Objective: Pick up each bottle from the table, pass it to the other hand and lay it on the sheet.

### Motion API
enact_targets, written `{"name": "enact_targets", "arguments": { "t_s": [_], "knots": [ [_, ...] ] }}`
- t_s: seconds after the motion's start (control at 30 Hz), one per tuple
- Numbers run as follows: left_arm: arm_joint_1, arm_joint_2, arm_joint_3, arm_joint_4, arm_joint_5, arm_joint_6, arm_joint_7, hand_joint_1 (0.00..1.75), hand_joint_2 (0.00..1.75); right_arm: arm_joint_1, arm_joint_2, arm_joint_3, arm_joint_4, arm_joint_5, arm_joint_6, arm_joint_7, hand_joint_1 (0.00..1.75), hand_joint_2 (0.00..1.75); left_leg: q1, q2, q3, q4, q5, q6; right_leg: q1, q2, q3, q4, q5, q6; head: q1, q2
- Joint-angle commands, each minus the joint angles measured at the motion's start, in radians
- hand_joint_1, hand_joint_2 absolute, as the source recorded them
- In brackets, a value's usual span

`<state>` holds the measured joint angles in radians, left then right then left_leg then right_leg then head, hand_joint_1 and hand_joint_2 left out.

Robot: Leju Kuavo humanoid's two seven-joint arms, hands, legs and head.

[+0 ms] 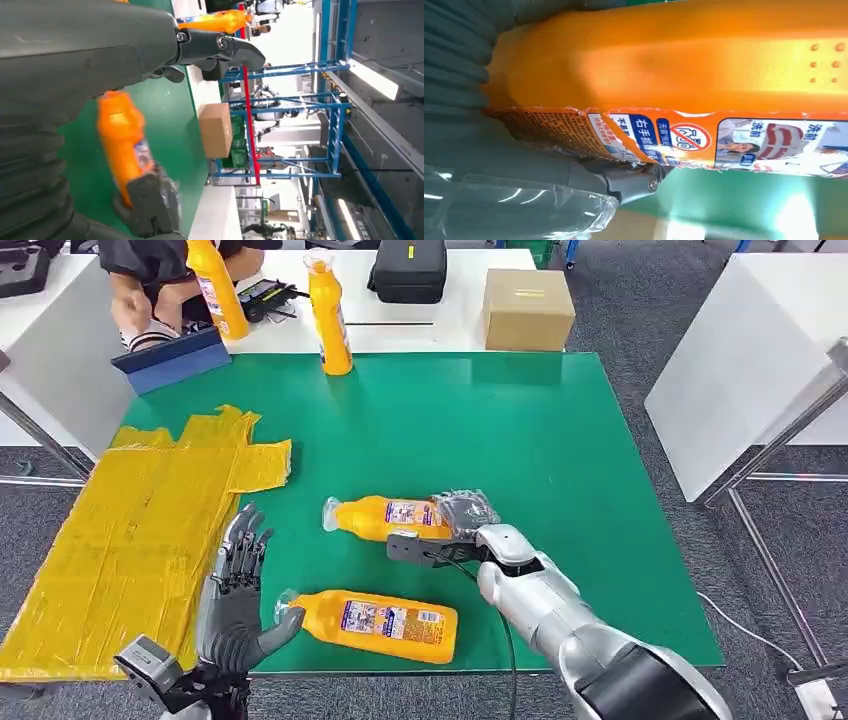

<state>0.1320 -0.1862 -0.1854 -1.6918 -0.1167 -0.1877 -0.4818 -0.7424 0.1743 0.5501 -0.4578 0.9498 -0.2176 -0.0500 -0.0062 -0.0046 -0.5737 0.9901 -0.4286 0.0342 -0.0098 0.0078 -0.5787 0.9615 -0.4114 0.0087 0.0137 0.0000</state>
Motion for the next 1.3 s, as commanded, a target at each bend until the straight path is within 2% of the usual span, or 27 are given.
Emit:
{"name": "enact_targets", "arguments": {
  "t_s": [0.03,0.13,0.3,0.5,0.6,0.63,0.7,0.87,0.97,1.3],
  "knots": [
    [-0.006,0.034,-0.020,-0.014,-0.054,0.022,0.025,0.00,1.75,0.103,-0.023,-0.165,-0.261,-0.160,-0.207,-0.062,1.75,1.75,0.000,-0.001,0.001,0.000,-0.001,-0.002,0.000,-0.002,0.002,-0.001,-0.001,0.000,0.000,0.000],
    [-0.039,0.044,-0.048,-0.018,-0.081,0.026,0.039,0.00,1.75,0.179,-0.020,-0.223,-0.397,-0.244,-0.234,-0.093,1.75,1.75,0.000,-0.003,0.000,0.000,0.000,-0.002,0.000,-0.003,0.001,0.000,-0.001,0.000,0.000,0.000],
    [-0.103,0.051,-0.081,0.001,-0.094,0.017,0.082,0.00,1.75,0.293,-0.024,-0.273,-0.592,-0.439,-0.186,-0.197,1.75,1.75,0.000,-0.005,0.000,0.001,-0.001,-0.003,0.000,-0.005,0.001,0.000,-0.002,-0.001,0.000,0.000],
    [-0.103,0.051,-0.081,0.001,-0.094,0.017,0.082,0.00,1.75,0.293,-0.024,-0.273,-0.592,-0.439,-0.186,-0.197,1.75,1.75,0.000,-0.002,0.001,0.000,-0.001,-0.003,0.000,-0.002,0.002,0.000,-0.002,-0.001,0.000,0.000],
    [-0.182,0.072,-0.132,0.057,-0.125,0.010,0.118,0.00,1.75,0.296,0.006,-0.308,-0.574,-0.685,-0.091,-0.351,1.75,1.75,0.000,-0.002,0.000,0.000,0.000,-0.002,0.000,-0.003,0.001,0.000,-0.001,-0.001,0.000,0.000],
    [-0.214,0.073,-0.148,0.077,-0.124,0.000,0.132,0.00,1.75,0.289,0.013,-0.302,-0.553,-0.702,-0.107,-0.391,1.75,1.75,0.000,-0.004,0.002,0.000,-0.001,-0.003,0.000,-0.005,0.002,0.001,-0.002,-0.001,0.000,0.000],
    [-0.281,0.088,-0.199,0.120,-0.130,-0.002,0.165,0.00,1.75,0.266,0.026,-0.271,-0.487,-0.778,-0.055,-0.443,1.75,1.75,-0.001,-0.005,0.000,0.000,0.000,-0.002,0.000,-0.005,-0.001,0.000,-0.001,-0.001,0.000,0.000],
    [-0.399,0.104,-0.274,0.253,-0.091,-0.021,0.223,0.00,1.75,0.207,0.067,-0.191,-0.328,-0.776,-0.067,-0.545,1.75,1.75,0.000,0.000,0.001,-0.001,0.000,-0.002,0.000,0.000,-0.001,-0.001,0.000,-0.001,0.000,0.000],
    [-0.483,0.102,-0.333,0.334,-0.075,-0.017,0.230,0.00,1.75,0.155,0.082,-0.143,-0.229,-0.756,-0.095,-0.614,1.75,1.75,0.000,-0.001,0.002,-0.001,0.000,-0.003,0.000,-0.002,0.001,0.000,-0.001,-0.001,0.000,0.000],
    [-0.558,0.087,-0.391,0.356,-0.038,-0.041,0.244,0.00,1.75,0.117,0.086,-0.107,-0.183,-0.720,-0.138,-0.630,1.75,1.75,0.001,-0.001,-0.001,0.001,0.000,-0.002,0.000,-0.002,0.000,0.002,-0.001,0.000,0.000,0.000]
  ]
}}
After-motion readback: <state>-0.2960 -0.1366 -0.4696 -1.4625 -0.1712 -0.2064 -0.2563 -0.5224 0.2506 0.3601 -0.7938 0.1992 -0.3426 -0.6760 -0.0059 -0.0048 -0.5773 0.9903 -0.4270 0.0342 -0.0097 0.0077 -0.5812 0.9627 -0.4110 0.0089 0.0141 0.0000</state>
